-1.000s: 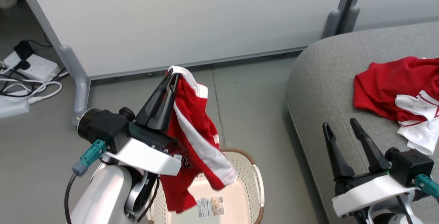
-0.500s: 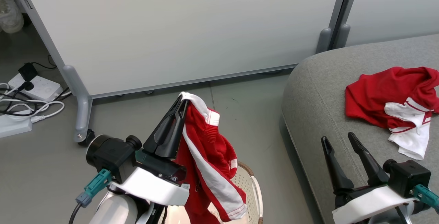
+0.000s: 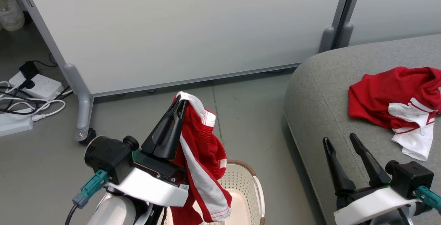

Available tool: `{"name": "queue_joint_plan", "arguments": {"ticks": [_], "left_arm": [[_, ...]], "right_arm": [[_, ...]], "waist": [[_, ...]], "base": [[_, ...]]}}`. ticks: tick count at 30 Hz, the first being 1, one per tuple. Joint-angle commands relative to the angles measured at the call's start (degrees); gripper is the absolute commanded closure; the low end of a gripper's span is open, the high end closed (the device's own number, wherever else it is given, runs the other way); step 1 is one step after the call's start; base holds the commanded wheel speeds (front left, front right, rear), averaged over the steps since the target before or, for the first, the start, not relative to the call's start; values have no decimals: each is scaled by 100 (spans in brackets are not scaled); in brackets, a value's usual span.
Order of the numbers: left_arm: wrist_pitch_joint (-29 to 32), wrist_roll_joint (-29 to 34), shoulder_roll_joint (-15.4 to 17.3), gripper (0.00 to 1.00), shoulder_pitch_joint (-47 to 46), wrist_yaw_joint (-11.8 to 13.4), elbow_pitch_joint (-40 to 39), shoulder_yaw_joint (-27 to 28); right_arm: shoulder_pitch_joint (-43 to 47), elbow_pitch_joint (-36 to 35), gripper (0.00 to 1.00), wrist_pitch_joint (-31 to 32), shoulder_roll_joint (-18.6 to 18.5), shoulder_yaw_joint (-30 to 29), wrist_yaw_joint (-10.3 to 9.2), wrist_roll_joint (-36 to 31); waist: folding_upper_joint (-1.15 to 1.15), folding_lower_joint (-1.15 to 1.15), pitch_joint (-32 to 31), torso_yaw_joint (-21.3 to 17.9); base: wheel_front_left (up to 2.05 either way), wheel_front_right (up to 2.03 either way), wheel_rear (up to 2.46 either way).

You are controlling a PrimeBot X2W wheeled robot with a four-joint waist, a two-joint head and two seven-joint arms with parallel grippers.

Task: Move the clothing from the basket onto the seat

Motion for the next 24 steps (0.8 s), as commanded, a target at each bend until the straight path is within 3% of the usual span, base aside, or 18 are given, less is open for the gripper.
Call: {"name": "queue_joint_plan", "arguments": {"ticks": [1, 6, 12, 18, 24], "left_arm": [[-16, -41, 20, 100, -11, 36, -18, 24], [-21, -41, 21, 100, -63, 29, -24, -6], [9, -17, 20, 100, -172, -33, 28, -89], [-29, -14, -56, 100, -293, -87, 123, -203], [-74, -12, -109, 100, -376, -105, 184, -277]], "right_arm": [[-11, -27, 0, -43, -12, 3, 2, 39], [-174, -110, 0, -43, -12, 302, 3, 175], [-508, -114, 0, 125, -13, 1397, 3, 514], [-894, 248, 0, 84, -70, 2610, 3, 868], [-1448, 834, 0, -251, -47, 3221, 3, 1043]], "waist": [[0, 0, 9, 14], [0, 0, 25, 45], [0, 0, 59, 125], [0, 0, 74, 268], [0, 0, 95, 344]], "base": [[0, 0, 0], [0, 0, 0], [0, 0, 0], [0, 0, 0], [0, 0, 0]]}}
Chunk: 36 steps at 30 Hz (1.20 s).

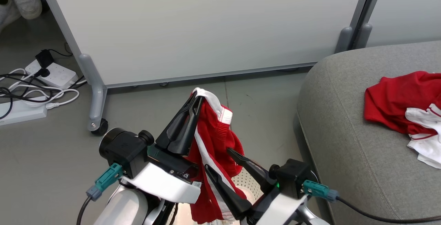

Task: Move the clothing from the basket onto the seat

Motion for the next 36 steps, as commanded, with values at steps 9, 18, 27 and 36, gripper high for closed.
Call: {"name": "queue_joint_plan", "arguments": {"ticks": [9, 18, 27, 36], "left_arm": [[-48, 34, -47, 100, -162, -56, 59, -131], [-98, -2, -60, 100, -164, -40, 122, -178], [-294, 57, -104, 0, -127, 165, 49, -59], [-272, 320, 139, 0, -43, -104, -5, -434]], "right_arm": [[-1011, 1148, 0, -397, 10, 588, 3, 170], [-1489, 1673, 100, -752, 13, 1040, 3, 797], [-1686, 1793, 100, -1095, 12, 721, 3, 947], [-1746, 1974, 100, -1148, -168, -156, 3, 722]], "waist": [[0, 0, 41, 64], [0, 0, 31, 85], [0, 0, 19, 40], [0, 0, 21, -111]], "base": [[0, 0, 0], [0, 0, 0], [0, 0, 0], [0, 0, 0]]}}
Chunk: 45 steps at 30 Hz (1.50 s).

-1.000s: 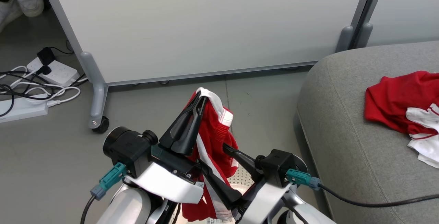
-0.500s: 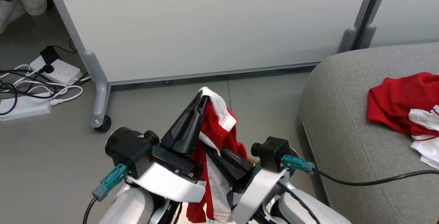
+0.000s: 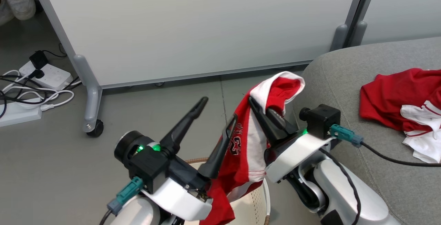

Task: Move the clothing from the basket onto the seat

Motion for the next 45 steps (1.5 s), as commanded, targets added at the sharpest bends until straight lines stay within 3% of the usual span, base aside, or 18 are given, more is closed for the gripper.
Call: {"name": "queue_joint_plan", "arguments": {"ticks": [1, 13, 24, 33, 45], "left_arm": [[62, 79, 73, 0, 61, -59, 44, -99], [613, 230, 315, 0, 476, -447, 584, -1078], [629, 201, 514, 0, 497, -409, 642, -1114], [697, 203, 625, 0, 430, -389, 475, -1137], [874, 213, 830, 0, 363, -332, 191, -1152]], "right_arm": [[26, 33, 100, 25, -86, -143, 3, -77], [425, -107, 100, 432, -440, -722, 3, -526], [724, -335, 100, 604, -473, -979, 3, -633], [780, -394, 100, 632, -445, -1023, 3, -672], [943, -361, 100, 544, -511, -1254, 3, -634]], "waist": [[0, 0, -2, -32], [0, 0, 3, -190], [0, 0, 107, -567], [0, 0, 281, -1121], [0, 0, 603, -2419]], "base": [[0, 0, 0], [0, 0, 0], [0, 0, 0], [0, 0, 0], [0, 0, 0]]}}
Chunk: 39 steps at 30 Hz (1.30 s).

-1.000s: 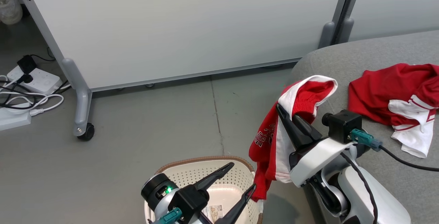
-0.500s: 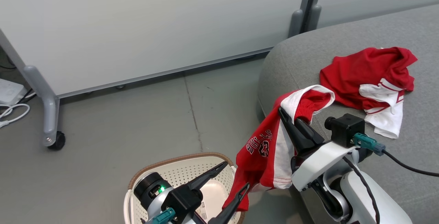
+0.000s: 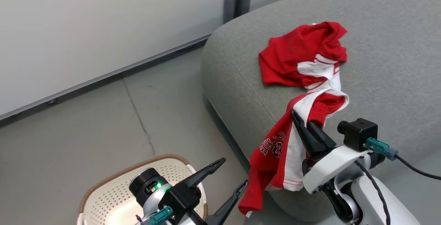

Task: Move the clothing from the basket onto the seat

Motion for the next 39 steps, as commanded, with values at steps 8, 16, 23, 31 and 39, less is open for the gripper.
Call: {"name": "queue_joint_plan", "arguments": {"ticks": [8, 16, 23, 31, 39], "left_arm": [[172, 22, 137, 0, -293, -111, -121, -116], [276, -12, 163, 0, -661, -204, -98, -189], [298, -7, 166, 0, -918, -91, -206, -36], [389, 212, 251, 0, -1414, -17, -495, 132], [513, 387, 313, 0, -1993, -117, -705, 110]], "right_arm": [[220, -92, 100, -231, 43, -536, 3, -46], [185, -174, 100, -428, 232, -978, 3, -81], [-817, -128, 100, -576, 276, -1442, 3, 175], [-2866, 495, 100, -712, -253, -2005, 3, 441], [-4330, 1103, 100, -791, -960, -2423, 3, 415]], "waist": [[0, 0, 467, -617], [0, 0, 798, -659], [0, 0, 1139, -666], [0, 0, 1765, -407], [0, 0, 2329, -12]], "base": [[0, 0, 0], [0, 0, 0], [0, 0, 0], [0, 0, 0], [0, 0, 0]]}}
